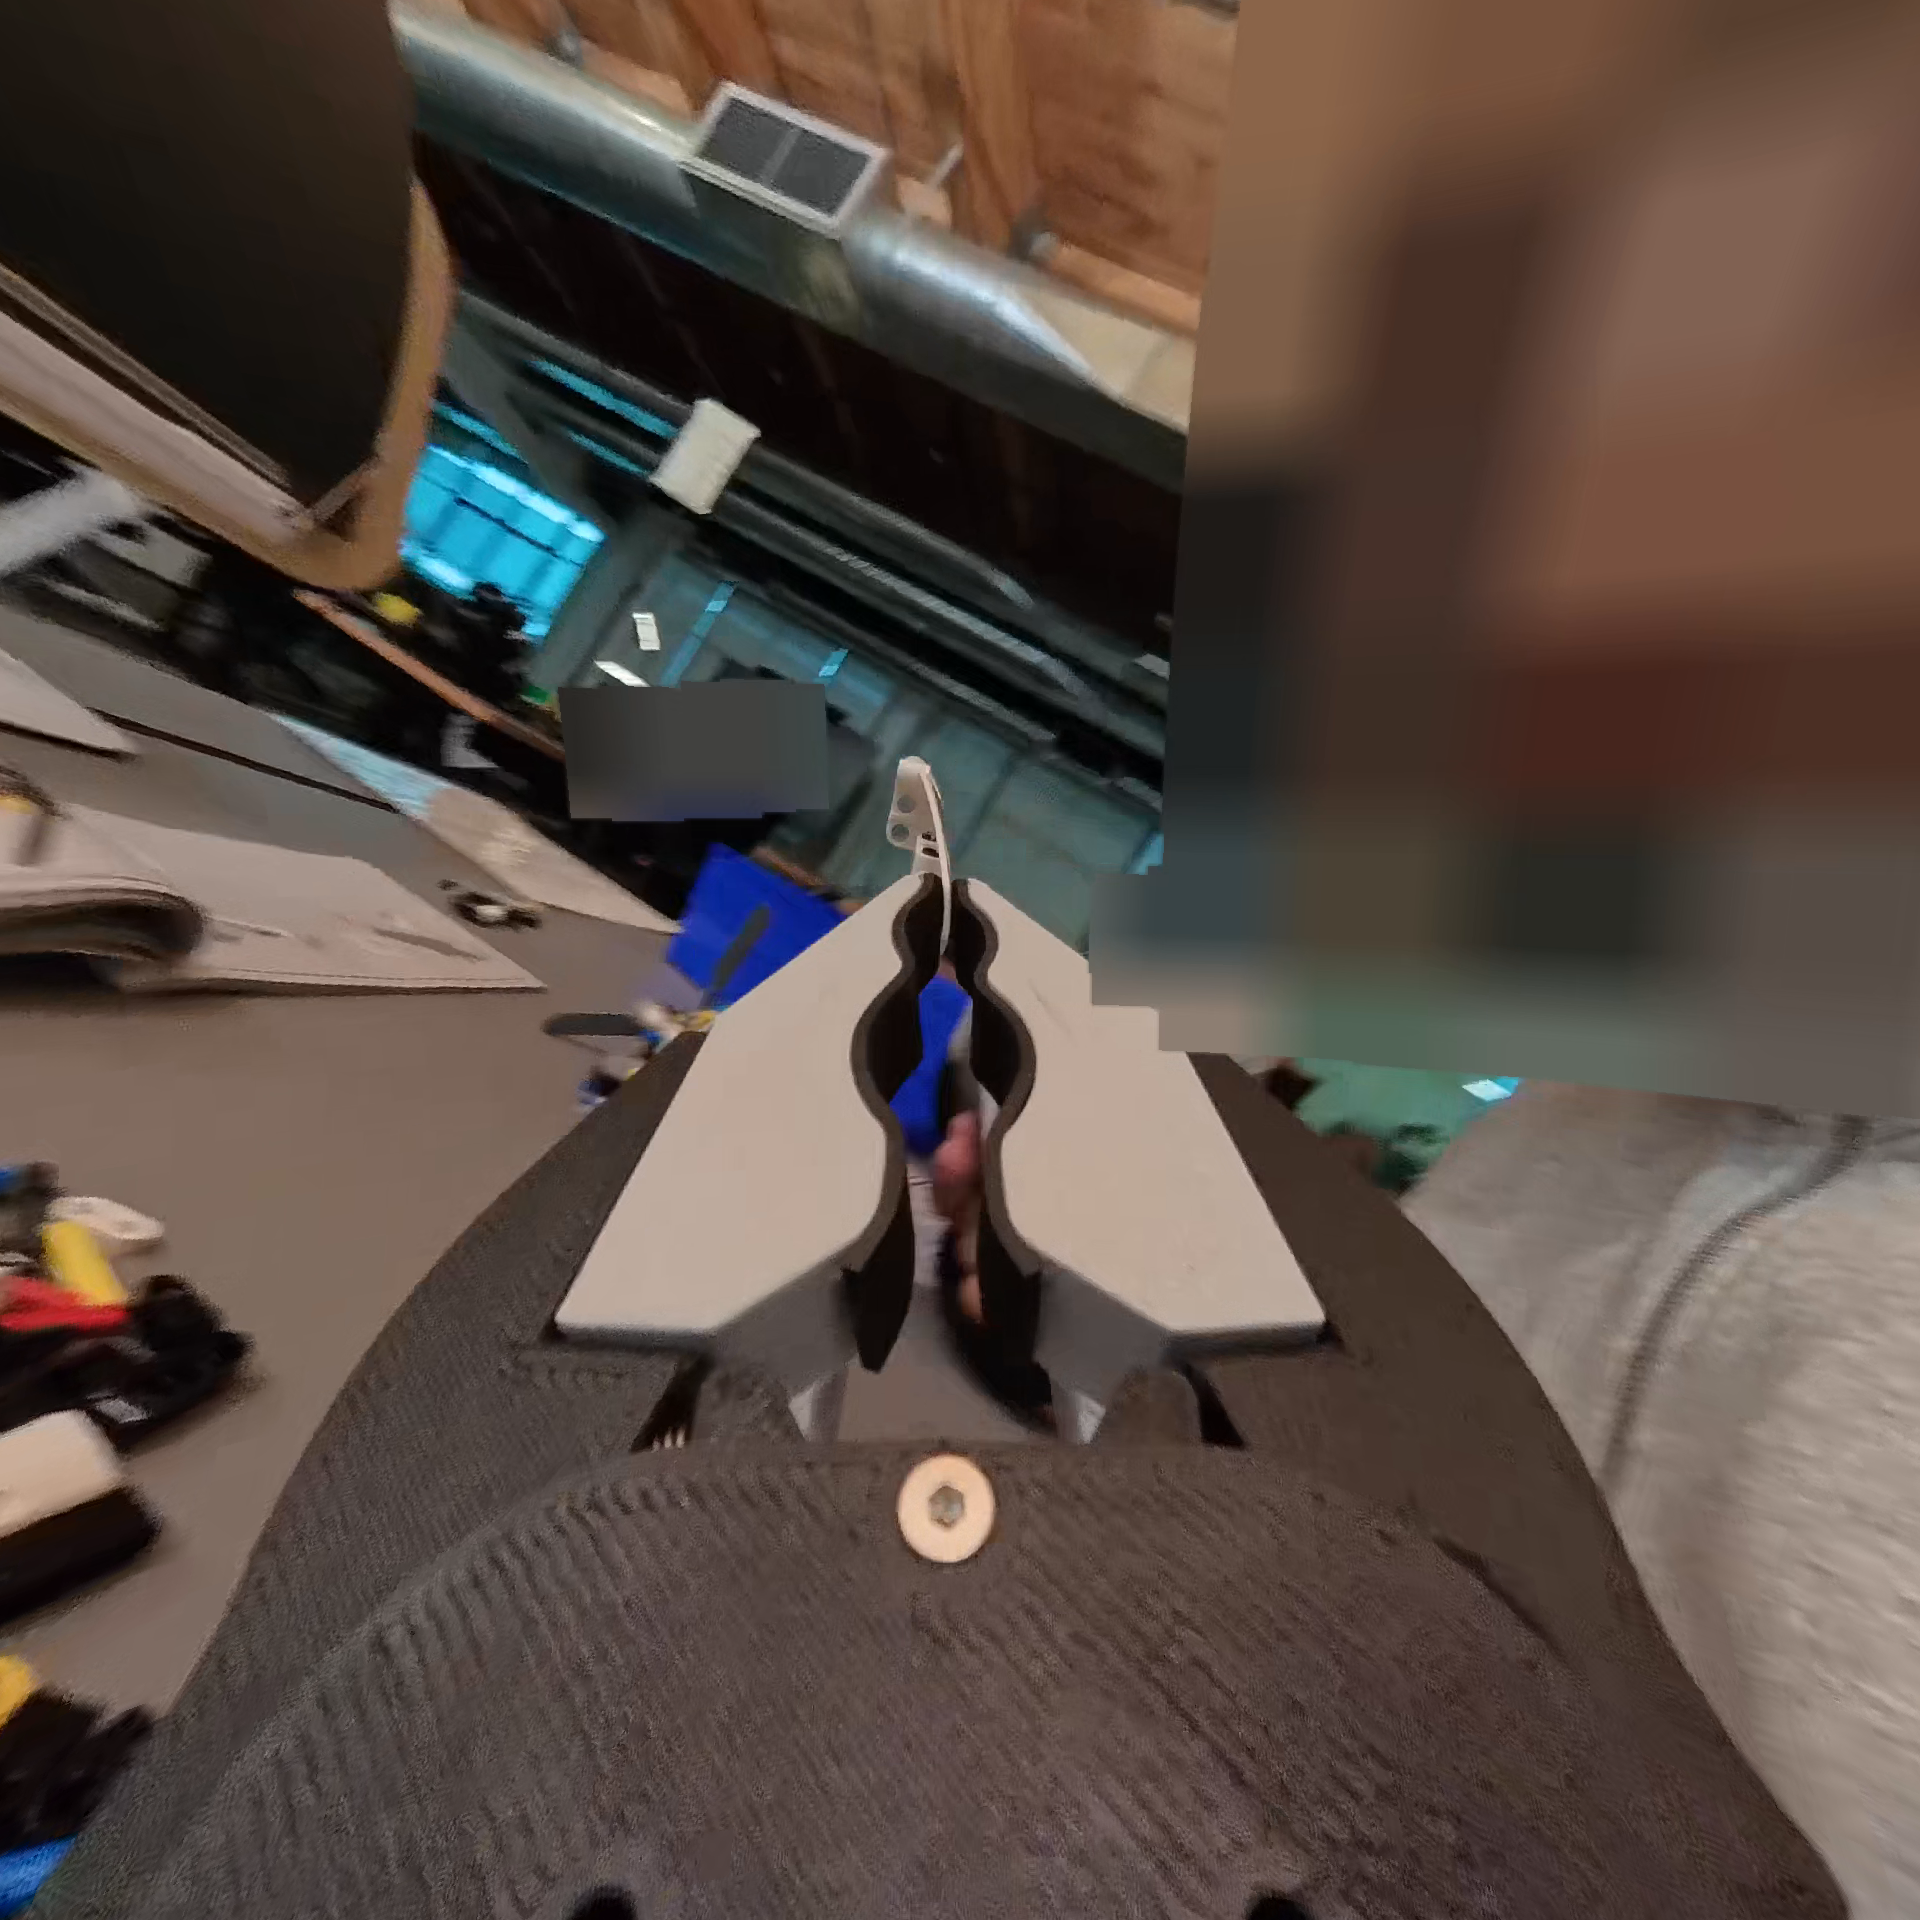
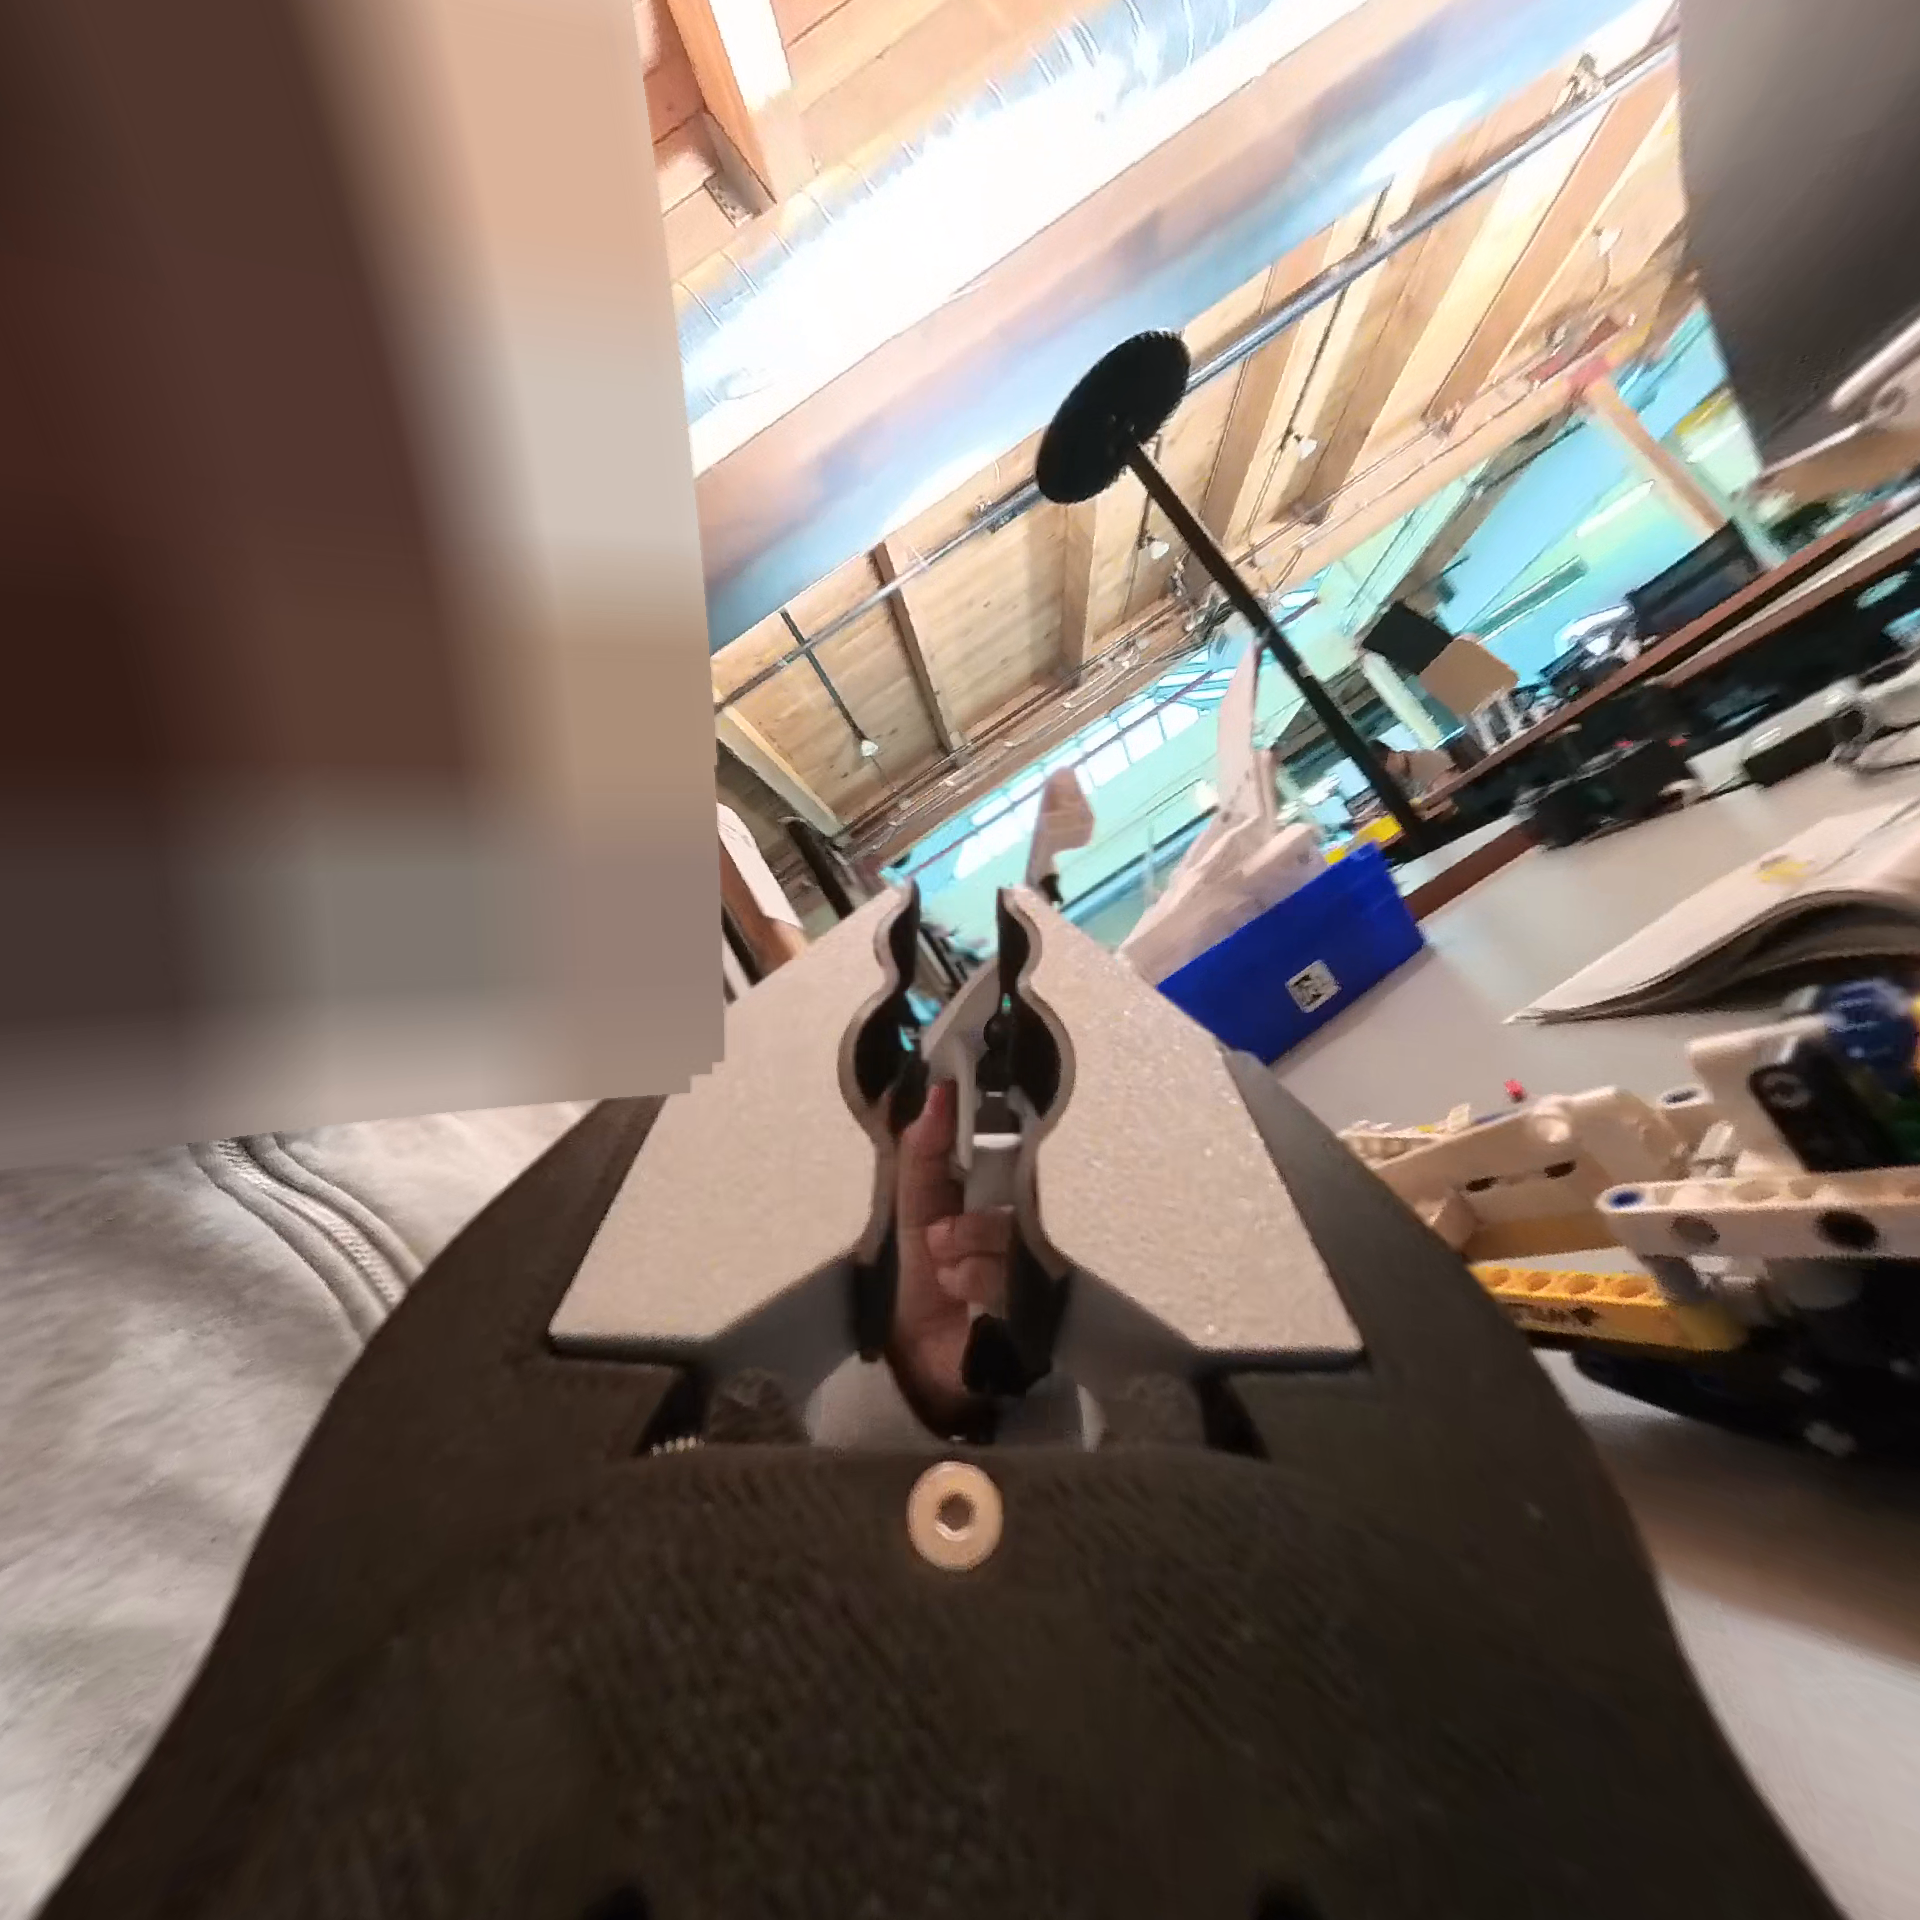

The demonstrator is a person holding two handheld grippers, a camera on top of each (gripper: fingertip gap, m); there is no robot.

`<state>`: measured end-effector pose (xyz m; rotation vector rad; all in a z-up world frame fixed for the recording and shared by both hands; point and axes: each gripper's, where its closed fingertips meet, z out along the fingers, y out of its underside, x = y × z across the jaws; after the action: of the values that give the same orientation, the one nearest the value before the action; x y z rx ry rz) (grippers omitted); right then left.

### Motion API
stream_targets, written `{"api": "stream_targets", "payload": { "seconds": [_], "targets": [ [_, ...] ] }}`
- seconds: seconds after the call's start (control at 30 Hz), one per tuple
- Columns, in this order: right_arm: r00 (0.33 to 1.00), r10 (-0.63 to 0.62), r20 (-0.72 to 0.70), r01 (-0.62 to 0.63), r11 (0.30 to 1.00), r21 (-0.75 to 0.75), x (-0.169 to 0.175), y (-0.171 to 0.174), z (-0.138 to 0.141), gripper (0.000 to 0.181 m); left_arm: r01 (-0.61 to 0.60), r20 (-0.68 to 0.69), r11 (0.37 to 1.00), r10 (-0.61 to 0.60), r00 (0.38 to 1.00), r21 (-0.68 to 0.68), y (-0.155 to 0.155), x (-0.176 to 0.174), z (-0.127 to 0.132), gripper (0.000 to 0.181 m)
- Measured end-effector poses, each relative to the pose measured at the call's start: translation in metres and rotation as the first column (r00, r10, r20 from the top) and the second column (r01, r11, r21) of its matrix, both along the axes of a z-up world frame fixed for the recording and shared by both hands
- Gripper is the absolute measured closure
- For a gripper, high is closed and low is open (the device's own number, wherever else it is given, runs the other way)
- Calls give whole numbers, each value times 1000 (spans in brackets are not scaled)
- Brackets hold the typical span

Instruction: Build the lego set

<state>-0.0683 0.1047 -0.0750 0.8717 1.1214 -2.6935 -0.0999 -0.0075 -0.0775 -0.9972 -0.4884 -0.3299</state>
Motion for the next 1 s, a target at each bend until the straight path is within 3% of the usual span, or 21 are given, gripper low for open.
{"api": "stream_targets", "payload": {
  "seconds": [0.03, 0.1, 0.17, 0.33, 0.43, 0.57, 0.73, 0.9, 1.0],
  "targets": [
    [999, -36, -14, 37, 999, 38, 1, 0, 0, 171, -51, -36, 997, 49, 998, -64, 3, -2, -4, 181],
    [994, -106, -39, 110, 985, 133, 1, -1, 0, 170, -119, -128, 971, 94, 987, -209, 13, 0, -14, 181],
    [985, -163, -56, 172, 953, 248, -1, -1, -1, 170, -126, -203, 944, 65, 977, -304, 25, 9, -21, 181],
    [951, -300, -75, 298, 826, 478, -12, 21, 1, 172, -4, -145, 919, -58, 988, -394, 48, 21, -24, 181],
    [967, -205, -151, 254, 745, 616, -4, 20, 9, 178, 48, -218, 881, -169, 961, -470, 63, 44, -27, 181],
    [962, -142, -234, 274, 517, 811, -1, 21, -6, 166, -169, -466, 782, -170, 869, -599, 78, 54, -48, 181],
    [964, 29, -265, 233, 391, 891, 14, -1, -27, 166, -115, -429, 830, -160, 889, -546, 87, 60, -42, 181],
    [957, 152, -249, 193, 308, 932, 19, -11, -44, 157, -182, -520, 808, -172, 837, -560, 88, 58, -47, 181],
    [946, 203, -253, 214, 195, 957, 12, -10, -52, 156, -206, -556, 795, -189, 809, -571, 89, 57, -51, 181]
  ]
}}
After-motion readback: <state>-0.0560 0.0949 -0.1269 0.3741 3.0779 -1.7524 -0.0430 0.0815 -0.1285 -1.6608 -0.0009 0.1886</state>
